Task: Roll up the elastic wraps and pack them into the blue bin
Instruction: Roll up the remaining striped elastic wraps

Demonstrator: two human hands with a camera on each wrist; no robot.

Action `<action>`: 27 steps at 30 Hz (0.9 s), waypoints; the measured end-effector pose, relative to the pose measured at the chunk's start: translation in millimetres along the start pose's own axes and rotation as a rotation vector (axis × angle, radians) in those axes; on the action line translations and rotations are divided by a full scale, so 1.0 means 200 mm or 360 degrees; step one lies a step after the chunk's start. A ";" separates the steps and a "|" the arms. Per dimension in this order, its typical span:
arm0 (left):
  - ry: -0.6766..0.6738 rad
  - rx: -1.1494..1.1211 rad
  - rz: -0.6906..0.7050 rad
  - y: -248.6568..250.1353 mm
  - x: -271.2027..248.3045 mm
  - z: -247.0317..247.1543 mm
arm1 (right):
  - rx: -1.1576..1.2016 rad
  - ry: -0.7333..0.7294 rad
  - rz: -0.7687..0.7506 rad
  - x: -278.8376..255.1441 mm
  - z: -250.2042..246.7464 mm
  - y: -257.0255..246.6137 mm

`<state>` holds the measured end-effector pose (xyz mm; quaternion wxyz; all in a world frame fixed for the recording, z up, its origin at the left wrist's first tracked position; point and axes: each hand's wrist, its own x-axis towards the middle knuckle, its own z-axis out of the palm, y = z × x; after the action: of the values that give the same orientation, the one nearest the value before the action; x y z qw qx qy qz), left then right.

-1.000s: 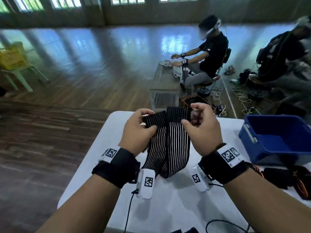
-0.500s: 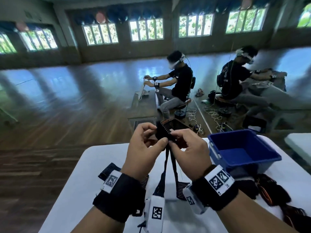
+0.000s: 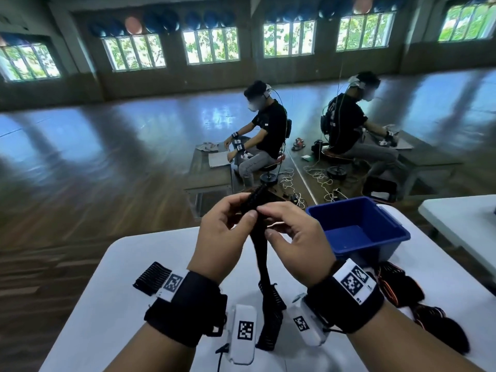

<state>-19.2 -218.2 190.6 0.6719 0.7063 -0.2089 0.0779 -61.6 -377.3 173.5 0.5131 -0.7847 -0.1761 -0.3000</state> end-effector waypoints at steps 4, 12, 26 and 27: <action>0.0070 -0.0079 -0.0038 0.01 0.02 0.03 | -0.0284 0.0045 0.0120 0.02 -0.05 0.04; -0.0065 -0.0135 -0.0020 0.07 0.03 0.05 | -0.0130 0.0130 0.0157 0.08 -0.11 -0.01; -0.0060 -0.0090 0.0110 0.16 0.08 0.08 | 0.0461 0.0260 0.0375 0.19 0.00 -0.12; -0.0077 -0.0085 0.0115 0.18 0.08 0.08 | 0.0490 0.0254 0.0387 0.19 0.00 -0.13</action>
<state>-20.7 -236.5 228.1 0.6820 0.6818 -0.2525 0.0793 -47.7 -368.9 216.7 0.6718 -0.6862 -0.0828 -0.2665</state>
